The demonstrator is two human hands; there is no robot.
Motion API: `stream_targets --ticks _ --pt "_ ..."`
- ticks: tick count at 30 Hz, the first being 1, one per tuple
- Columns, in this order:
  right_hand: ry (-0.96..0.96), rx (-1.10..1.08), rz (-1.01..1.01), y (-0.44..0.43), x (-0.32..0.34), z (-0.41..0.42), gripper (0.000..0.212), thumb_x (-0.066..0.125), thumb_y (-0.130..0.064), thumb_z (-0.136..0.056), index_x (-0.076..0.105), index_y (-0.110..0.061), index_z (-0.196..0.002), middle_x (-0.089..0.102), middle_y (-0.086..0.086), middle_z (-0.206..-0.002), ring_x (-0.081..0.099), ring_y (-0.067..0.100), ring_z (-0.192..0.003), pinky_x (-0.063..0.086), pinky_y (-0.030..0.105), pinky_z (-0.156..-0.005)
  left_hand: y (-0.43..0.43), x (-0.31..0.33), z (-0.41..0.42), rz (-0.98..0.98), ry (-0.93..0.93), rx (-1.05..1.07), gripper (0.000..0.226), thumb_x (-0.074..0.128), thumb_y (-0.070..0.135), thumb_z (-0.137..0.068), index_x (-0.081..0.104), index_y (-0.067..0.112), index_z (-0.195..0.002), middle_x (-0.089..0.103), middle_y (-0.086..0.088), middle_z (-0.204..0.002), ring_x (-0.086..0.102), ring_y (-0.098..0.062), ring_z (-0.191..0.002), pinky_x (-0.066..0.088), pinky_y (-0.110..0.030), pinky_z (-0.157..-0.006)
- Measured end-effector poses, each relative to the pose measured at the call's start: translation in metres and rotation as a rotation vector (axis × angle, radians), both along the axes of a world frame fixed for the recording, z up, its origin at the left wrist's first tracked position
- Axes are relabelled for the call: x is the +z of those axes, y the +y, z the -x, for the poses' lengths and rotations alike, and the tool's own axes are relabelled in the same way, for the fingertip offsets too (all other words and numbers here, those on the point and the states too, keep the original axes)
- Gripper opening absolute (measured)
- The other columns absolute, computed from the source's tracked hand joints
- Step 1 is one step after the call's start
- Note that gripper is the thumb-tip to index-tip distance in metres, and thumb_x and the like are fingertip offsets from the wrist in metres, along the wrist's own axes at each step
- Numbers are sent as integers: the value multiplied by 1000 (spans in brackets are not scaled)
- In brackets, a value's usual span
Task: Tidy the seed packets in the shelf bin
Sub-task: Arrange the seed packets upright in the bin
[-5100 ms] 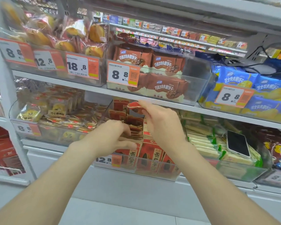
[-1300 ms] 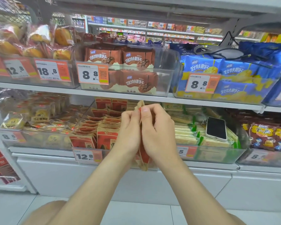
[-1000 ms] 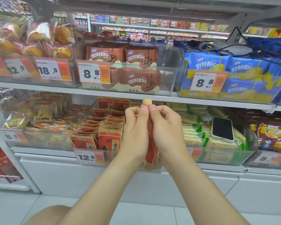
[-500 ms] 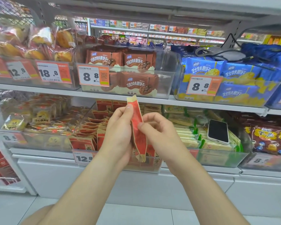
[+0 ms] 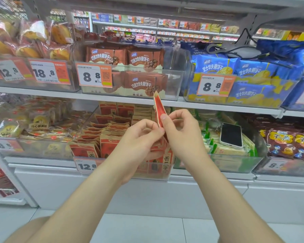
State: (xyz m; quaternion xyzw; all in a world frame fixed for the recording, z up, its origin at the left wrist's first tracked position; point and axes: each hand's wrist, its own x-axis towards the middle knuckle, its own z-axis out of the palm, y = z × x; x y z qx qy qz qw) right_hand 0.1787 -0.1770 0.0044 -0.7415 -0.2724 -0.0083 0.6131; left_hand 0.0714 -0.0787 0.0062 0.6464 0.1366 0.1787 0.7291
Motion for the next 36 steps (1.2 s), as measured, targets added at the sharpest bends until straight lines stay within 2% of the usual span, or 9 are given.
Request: stream_targets --ticks 3,7,10,13,19,23,30,33,36 --pt "65 19 -14 -2 0 -1 28 78 -44 -94 69 -19 -88 77 3 -77 75 23 -72 64 49 -72 -1 -1 4 -75 -6 5 13 72 6 -100 59 9 -99 76 -20 -110 78 -28 -97 63 -48 -98" --pt "188 116 -33 -6 1 1 32 87 -41 -87 71 -14 -81 79 10 -82 75 21 -73 65 45 -78 6 -1 4 -120 -24 53 18 73 4 -99 56 7 -95 75 -12 -96 75 -23 -84 67 -44 -85" --pt "313 222 -27 -8 3 -1 18 85 -32 -89 75 -18 -94 82 6 -94 78 29 -92 65 49 -93 15 0 4 -108 -43 71 16 75 5 -98 60 -1 -101 79 -13 -103 79 -23 -90 67 -37 -81" --pt "441 244 -3 -9 2 -1 17 79 -22 -93 70 -17 -107 81 6 -89 78 27 -84 66 50 -88 16 -2 3 -128 -44 62 26 79 -2 -93 62 -2 -113 81 -11 -112 80 -26 -91 68 -42 -85" --pt "268 143 46 -12 0 1 24 64 -26 -104 55 -8 -90 69 14 -72 70 19 -62 65 40 -59 9 -4 -1 -235 -4 39 49 95 10 -77 66 17 -115 78 -1 -123 79 -22 -108 65 -38 -93" --pt "173 127 75 -12 -3 3 20 61 -32 -105 51 -17 -97 71 24 -85 72 40 -71 65 59 -63 10 -2 1 -275 22 50 46 96 15 -77 68 20 -113 80 3 -118 80 -17 -102 66 -32 -90" --pt "346 348 56 -25 7 1 24 64 -1 -96 54 -12 -115 81 15 -91 77 25 -79 68 43 -76 17 -3 5 -255 61 -16 40 94 12 -77 69 6 -108 82 1 -115 80 -25 -107 65 -39 -94" --pt "357 416 61 -26 5 -1 23 71 -9 -100 59 -18 -117 81 18 -92 79 24 -85 67 45 -86 19 -3 9 -251 67 -8 38 93 11 -80 66 7 -106 82 3 -113 81 -21 -101 61 -34 -89" --pt "346 430 51 -24 1 0 19 68 -21 -106 62 -12 -122 82 16 -97 81 31 -93 66 47 -88 24 -6 9 -179 48 45 32 92 12 -82 66 13 -101 82 0 -115 79 -33 -106 63 -47 -97"
